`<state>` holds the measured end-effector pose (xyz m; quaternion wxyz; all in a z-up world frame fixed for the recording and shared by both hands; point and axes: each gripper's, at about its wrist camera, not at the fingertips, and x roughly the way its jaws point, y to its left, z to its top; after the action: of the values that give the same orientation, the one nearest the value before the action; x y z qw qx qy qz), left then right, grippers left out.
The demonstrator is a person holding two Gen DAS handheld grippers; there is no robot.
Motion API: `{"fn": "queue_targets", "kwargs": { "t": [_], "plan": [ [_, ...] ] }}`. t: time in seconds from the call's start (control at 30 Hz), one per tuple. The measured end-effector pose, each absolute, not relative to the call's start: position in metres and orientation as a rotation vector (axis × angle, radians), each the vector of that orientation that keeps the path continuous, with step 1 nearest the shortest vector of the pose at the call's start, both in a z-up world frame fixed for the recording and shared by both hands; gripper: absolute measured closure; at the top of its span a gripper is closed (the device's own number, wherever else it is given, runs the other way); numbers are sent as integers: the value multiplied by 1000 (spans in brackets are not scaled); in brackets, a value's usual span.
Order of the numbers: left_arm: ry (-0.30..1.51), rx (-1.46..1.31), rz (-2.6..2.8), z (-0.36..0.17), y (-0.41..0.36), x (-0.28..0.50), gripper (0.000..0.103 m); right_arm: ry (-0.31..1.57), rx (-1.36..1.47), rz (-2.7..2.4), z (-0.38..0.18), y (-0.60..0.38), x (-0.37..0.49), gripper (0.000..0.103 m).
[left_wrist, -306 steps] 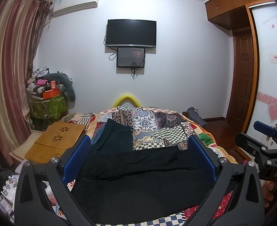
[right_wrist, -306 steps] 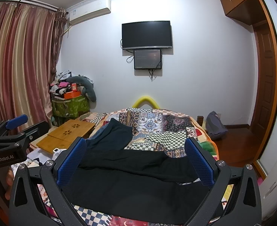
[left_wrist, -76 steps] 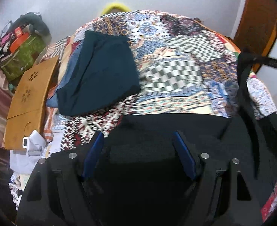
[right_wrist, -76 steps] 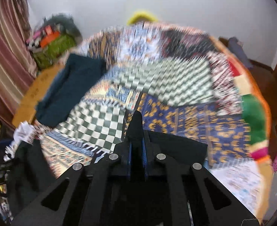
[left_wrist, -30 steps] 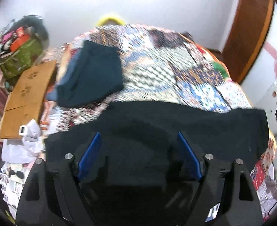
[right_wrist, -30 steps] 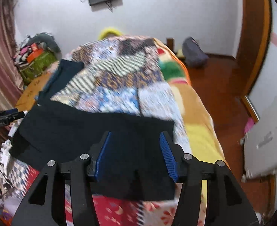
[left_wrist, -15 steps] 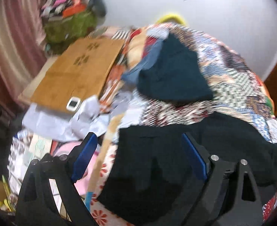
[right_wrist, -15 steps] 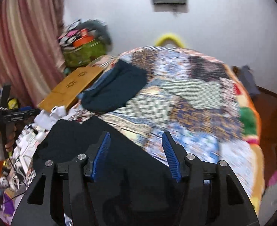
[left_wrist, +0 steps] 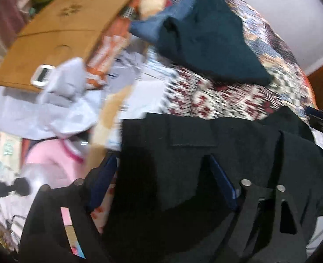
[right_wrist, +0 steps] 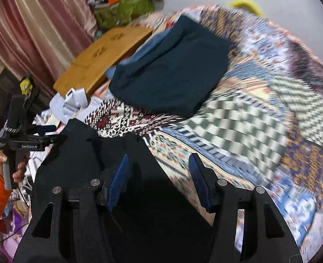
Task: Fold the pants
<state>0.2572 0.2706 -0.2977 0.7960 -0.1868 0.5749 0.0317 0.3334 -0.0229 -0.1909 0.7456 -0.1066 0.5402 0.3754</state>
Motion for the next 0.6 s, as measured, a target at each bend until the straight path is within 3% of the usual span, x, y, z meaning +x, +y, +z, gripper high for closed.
{"fn": "queue_targets", "kwargs": {
  "t": [0.17,0.27,0.33,0.43,0.6],
  "plan": [
    [1273,-478,-43,-311,258,265,37,1248,-310,907,-211,10,331,60],
    [1274,-495,-31,-312,258,265,59,1215,-350,902,-212,19,325,61],
    [1254,-459,3,-308,259,262,76,1212,-341,884,-213,22,325,73],
    [1226,-410,17,-303,258,258,81,1187,-374,872,-214,24,319,86],
    [1150,-261,102,-289,253,251,87,1116,-421,851,-209,31,318,93]
  ]
}}
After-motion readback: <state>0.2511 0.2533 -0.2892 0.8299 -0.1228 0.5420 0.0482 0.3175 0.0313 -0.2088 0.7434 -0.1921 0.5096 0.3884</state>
